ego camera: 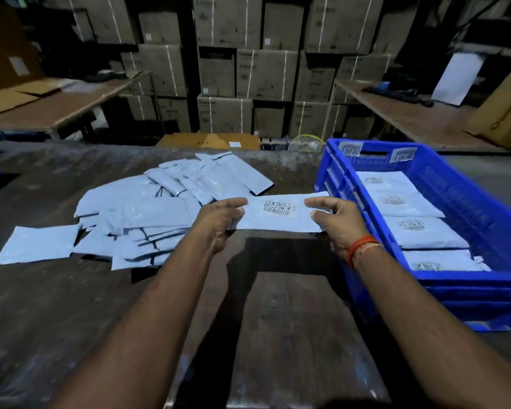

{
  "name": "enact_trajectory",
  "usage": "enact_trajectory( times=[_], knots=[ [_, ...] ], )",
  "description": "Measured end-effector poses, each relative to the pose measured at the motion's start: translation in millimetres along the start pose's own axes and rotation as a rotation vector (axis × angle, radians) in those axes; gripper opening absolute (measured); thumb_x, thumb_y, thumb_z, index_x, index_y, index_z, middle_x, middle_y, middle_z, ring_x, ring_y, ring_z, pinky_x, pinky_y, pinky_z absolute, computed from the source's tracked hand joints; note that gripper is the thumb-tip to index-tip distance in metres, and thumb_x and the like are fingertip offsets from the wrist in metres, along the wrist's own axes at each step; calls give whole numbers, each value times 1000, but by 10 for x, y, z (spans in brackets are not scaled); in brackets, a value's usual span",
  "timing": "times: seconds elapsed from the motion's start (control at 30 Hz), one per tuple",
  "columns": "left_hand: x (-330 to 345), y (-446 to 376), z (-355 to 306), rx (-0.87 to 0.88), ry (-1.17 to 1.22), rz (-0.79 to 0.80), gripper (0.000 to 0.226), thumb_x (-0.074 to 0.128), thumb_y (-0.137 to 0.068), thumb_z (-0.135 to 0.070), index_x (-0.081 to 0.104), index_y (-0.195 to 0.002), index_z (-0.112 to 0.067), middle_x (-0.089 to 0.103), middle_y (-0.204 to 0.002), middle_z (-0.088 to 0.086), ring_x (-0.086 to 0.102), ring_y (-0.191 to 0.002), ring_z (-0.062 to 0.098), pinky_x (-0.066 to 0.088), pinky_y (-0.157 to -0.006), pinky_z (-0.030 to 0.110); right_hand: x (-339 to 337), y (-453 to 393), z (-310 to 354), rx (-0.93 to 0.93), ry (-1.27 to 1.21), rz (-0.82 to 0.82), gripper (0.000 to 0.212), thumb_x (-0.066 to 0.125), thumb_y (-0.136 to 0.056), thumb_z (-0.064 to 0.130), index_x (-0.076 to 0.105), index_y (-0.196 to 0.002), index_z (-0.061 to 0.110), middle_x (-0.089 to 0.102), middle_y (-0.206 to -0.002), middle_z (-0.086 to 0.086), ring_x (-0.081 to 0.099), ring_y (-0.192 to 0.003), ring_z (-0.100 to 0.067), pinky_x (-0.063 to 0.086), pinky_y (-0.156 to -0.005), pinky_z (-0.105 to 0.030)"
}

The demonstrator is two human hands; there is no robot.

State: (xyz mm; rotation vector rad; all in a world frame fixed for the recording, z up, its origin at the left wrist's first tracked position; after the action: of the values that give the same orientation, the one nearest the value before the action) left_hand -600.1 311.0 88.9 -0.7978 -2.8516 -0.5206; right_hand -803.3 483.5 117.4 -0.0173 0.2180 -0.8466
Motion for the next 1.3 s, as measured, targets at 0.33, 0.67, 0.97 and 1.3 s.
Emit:
enact_trajectory(
  times=[0.33,0.67,0.97,1.3],
  knots=[
    [1799,-197,-789,358,-344,81,23,73,-88,-1,74,-109,-8,70,-87,7,60,-66,14,47,-61,23,-1779,-737,541,-7,1,-165,20,61,-91,-4,71,-100,11,54,-65,1,51,-45,-1,54,-49,-22],
    [3402,-661,-363,412,-893,-5,31,77,-82,-2,75,-106,-21,71,-104,-1,67,-96,18,59,-86,32,-3211,-1343,-256,201,142,-282,18,63,-81,-11,72,-92,0,56,-55,-6,45,-34,-7,37,-40,-15],
    [3877,-806,-134,447,-1496,-72,26,60,-88,-2,71,-111,-9,69,-114,14,64,-107,32,52,-85,39,-3148,-1761,-743,220,526,-161,21,58,-77,4,78,-82,11,75,-87,-17,71,-86,-34,60,-82,-45],
    [3952,-738,172,422,-1720,-45,34,45,-96,-1,59,-126,1,55,-130,26,60,-114,39,51,-83,42,-2958,-1722,-594,158,845,14,24,60,-91,16,75,-108,11,71,-115,-12,64,-112,-32,52,-95,-35]
  ],
)
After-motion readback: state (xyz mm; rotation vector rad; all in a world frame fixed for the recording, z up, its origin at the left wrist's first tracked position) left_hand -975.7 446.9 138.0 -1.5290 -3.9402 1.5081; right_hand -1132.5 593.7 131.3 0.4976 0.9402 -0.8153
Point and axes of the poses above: each hand's wrist, its own y-axis away from the middle knuckle, its own x-axis out of the palm, z = x × y, the point moved 9 cm from there along -y, towards the middle knuckle
